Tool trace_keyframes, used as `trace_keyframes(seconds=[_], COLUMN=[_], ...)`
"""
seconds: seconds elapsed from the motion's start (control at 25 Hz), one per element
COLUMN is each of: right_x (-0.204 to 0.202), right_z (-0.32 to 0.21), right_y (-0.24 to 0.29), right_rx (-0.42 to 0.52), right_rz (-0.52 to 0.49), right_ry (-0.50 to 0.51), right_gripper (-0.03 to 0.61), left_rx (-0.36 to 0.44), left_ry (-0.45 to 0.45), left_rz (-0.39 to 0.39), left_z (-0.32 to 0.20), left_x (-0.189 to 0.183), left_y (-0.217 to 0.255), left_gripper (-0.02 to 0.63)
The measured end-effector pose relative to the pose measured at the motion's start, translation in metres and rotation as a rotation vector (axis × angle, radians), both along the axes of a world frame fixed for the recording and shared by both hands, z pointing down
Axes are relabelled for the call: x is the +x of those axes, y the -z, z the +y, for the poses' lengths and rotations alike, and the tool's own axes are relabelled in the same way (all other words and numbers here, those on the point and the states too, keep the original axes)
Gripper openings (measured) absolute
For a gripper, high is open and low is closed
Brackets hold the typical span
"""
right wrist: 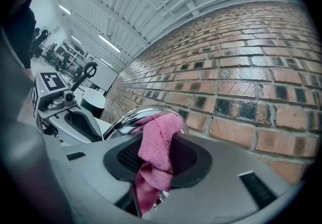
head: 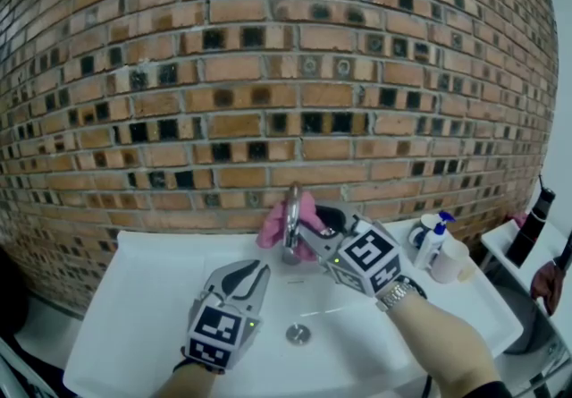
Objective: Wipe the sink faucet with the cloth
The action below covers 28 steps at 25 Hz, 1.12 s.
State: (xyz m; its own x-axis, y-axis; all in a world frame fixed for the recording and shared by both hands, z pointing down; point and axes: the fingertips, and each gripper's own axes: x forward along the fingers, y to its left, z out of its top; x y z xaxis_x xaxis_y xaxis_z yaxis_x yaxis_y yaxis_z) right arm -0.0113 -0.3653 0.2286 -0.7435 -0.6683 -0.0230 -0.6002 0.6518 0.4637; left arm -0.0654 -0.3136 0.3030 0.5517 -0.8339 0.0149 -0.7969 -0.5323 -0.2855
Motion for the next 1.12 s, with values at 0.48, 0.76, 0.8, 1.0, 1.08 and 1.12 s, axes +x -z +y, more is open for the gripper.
trace_keyframes(seconds=[0.48,0.76,0.8,1.0,1.08,1.12], right_x=[0.002,0.002,0.001,0.002,0.000,0.000], right_z=[0.012,0.019,0.021,0.026,0.028,0.029], right_y=[-0.009,-0.016,-0.016,-0.025,-0.028,-0.029], right_rx=[0.053,0.107,0.108,0.126,0.132,0.134], right_rz=[0.088,0.184,0.186,0.228,0.238,0.239], right_ry=[0.006,0.005,0.004,0.007,0.007,0.006], right_gripper=[0.120,0.121,0.121,0.121,0.121,0.121], left_rx=[0.001,0.003,0.002,-0.001,-0.001,-0.001], left_ry=[-0.001,0.000,0.001,0.000,0.000,0.001], left_rz=[-0.005,-0.007,-0.007,-0.009,-0.011,-0.012], left_z=[0.001,0.001,0.001,0.001,0.000,0.000], left_x=[0.001,0.002,0.001,0.002,0.002,0.002], left_y=[-0.001,-0.001,-0.001,-0.003,-0.003,-0.004], left_gripper=[0.058,0.058,0.058,0.058,0.058,0.058])
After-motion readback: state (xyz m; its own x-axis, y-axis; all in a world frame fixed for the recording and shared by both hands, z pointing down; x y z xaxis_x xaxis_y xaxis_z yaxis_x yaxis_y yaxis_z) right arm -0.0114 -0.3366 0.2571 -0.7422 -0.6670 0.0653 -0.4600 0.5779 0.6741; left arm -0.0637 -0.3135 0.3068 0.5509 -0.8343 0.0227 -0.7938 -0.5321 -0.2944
